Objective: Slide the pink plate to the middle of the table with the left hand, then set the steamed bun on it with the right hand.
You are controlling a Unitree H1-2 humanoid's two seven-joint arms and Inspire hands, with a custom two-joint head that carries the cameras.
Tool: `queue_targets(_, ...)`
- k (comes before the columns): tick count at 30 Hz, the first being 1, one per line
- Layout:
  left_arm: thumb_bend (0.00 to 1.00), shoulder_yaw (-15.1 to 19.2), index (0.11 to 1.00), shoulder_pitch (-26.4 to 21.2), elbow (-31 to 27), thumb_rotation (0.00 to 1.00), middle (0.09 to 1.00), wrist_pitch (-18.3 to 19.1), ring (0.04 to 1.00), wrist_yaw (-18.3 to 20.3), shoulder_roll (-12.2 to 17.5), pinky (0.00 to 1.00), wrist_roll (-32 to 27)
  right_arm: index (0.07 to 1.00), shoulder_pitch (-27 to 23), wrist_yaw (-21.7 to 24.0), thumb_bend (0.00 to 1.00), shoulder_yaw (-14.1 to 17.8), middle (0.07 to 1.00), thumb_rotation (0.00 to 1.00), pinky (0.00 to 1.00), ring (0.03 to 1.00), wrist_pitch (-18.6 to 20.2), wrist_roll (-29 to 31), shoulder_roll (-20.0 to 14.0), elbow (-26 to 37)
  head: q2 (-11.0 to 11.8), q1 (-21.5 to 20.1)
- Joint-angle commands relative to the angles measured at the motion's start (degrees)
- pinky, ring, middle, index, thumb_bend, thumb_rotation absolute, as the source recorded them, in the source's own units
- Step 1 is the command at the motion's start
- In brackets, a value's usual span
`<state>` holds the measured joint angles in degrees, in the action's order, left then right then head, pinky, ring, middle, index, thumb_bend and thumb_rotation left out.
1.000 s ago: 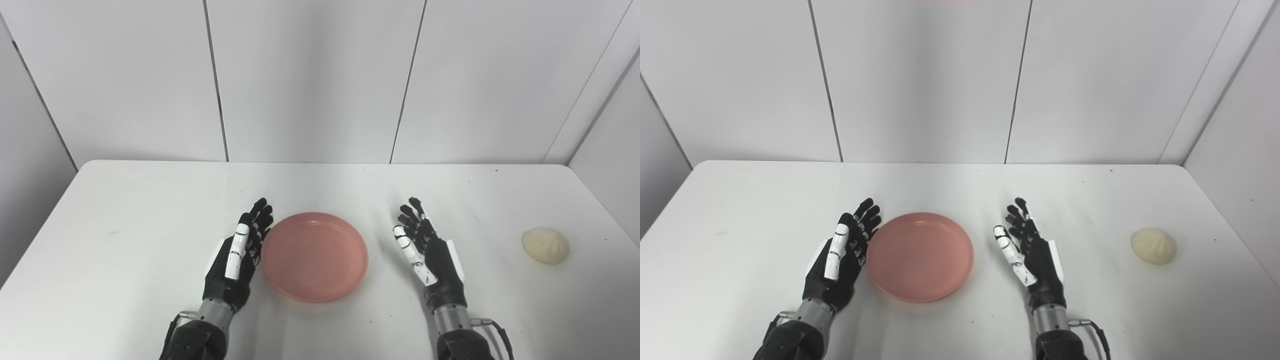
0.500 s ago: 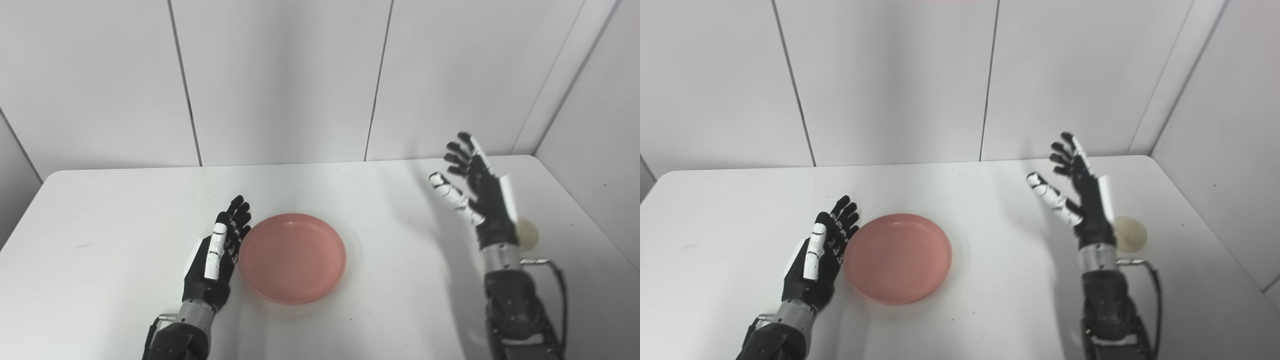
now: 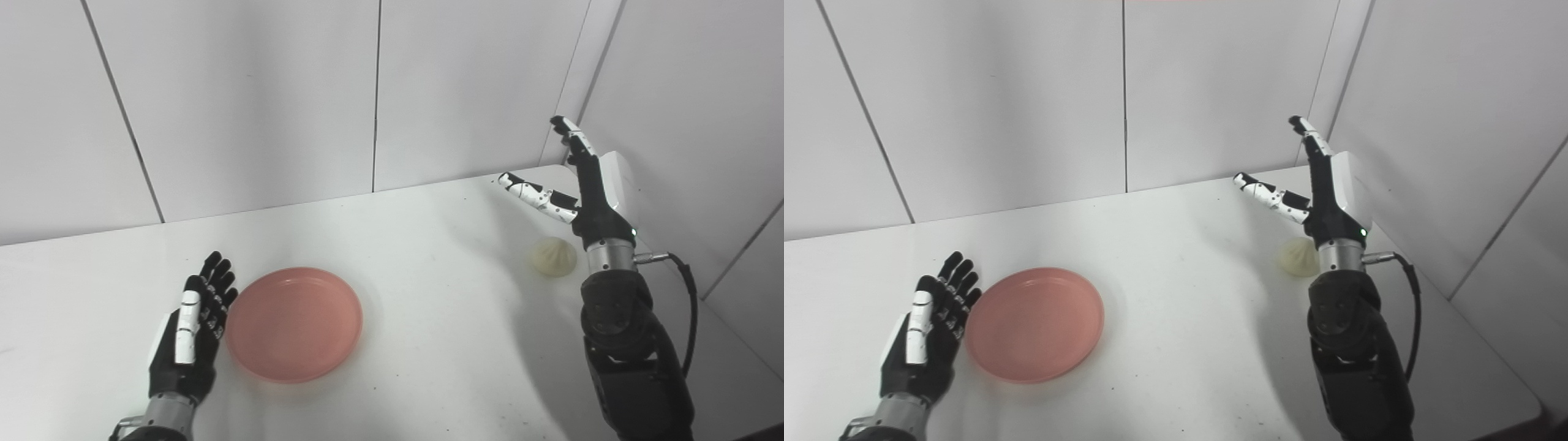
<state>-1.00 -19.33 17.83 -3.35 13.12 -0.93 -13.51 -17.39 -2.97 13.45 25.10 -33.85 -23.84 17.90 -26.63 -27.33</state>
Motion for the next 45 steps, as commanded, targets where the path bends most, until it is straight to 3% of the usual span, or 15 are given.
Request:
queue_targets(1, 0.59, 0.85, 0.94, 0.69, 2.77, 0.98, 0.979, -3.12, 0.991, 1.42, 0.89, 1.0, -0.51, 0.877, -2.18, 1.83, 0.83, 1.44, 0.889, 0.57, 0.81, 0.876, 1.71, -4.67, -1.68, 1.89, -0.02, -1.08)
queue_targets(4, 0.6, 1.09, 0.924, 0.3, 3.54, 0.97, 0.965, -3.12, 0.981, 1.71, 1.19, 1.0, -0.78, 0.879, -2.83, 6.17, 0.85, 4.1, 0.916, 0.53, 0.74, 0.914, 1.81, -8.39, 0.07, 1.28, 0.16, -2.35)
queue_targets(7, 0.63, 1.45, 0.937, -0.24, 4.34, 0.97, 0.97, -2.59, 0.989, 2.03, 1.07, 1.0, -1.19, 0.884, -3.59, 9.02, 0.87, 6.56, 0.919, 0.45, 0.75, 0.929, 1.81, -9.33, 1.0, -0.83, 0.09, -2.72)
queue_targets(10, 0.63, 1.95, 0.929, -0.7, 5.05, 0.95, 0.963, -2.29, 0.985, 2.44, 1.08, 1.0, -1.92, 0.869, -3.73, 9.27, 0.91, 6.06, 0.907, 0.32, 0.78, 0.911, 1.8, -10.8, 0.68, -4.22, 0.39, -3.09)
queue_targets(18, 0.6, 2.45, 0.93, -0.42, 3.52, 0.95, 0.969, -0.32, 0.993, 2.31, 1.17, 1.0, -2.21, 0.855, -4.41, 7.83, 0.95, 4.86, 0.915, 0.22, 0.8, 0.914, 1.77, -11.19, 0.81, -12.56, 0.53, -3.32)
queue_targets(26, 0.59, 2.26, 0.924, -0.06, 2.22, 0.96, 0.965, 0.55, 0.988, 2.4, 1.38, 1.0, -1.78, 0.861, -4.54, 5.44, 0.94, 2.23, 0.908, 0.24, 0.83, 0.899, 1.77, -10.69, -0.44, -19.21, 0.42, -3.34)
queue_targets(36, 0.6, 2.41, 0.934, 0.11, 1.8, 0.96, 0.973, 1.12, 0.998, 2.33, 1.22, 1.0, -1.76, 0.851, -4.79, 5.64, 0.95, 2.16, 0.892, 0.23, 0.72, 0.865, 1.79, -11.68, -1.28, -23.75, -0.11, -3.21)
queue_targets(41, 0.6, 2.59, 0.931, 0.23, 1.66, 0.94, 0.968, 1.07, 0.991, 2.34, 1.07, 1.0, -1.92, 0.845, -5.35, 7.68, 0.93, 3.31, 0.872, 0.21, 0.69, 0.839, 1.82, -15.49, -1.03, -25.71, -0.31, -3.24)
queue_targets(42, 0.6, 2.63, 0.926, 0.23, 1.67, 0.93, 0.964, 1.05, 0.988, 2.37, 1.06, 1.0, -1.96, 0.837, -5.49, 8.04, 0.93, 3.62, 0.844, 0.19, 0.62, 0.791, 1.82, -16.45, -0.98, -26.32, -0.31, -3.24)
queue_targets(45, 0.61, 2.72, 0.921, 0.2, 1.69, 0.92, 0.959, 1.16, 0.985, 2.42, 1.0, 1.0, -2.14, 0.828, -5.86, 9.79, 0.92, 4.37, 0.807, 0.21, 0.56, 0.727, 1.81, -19.4, -1.01, -27.77, -0.31, -3.24)
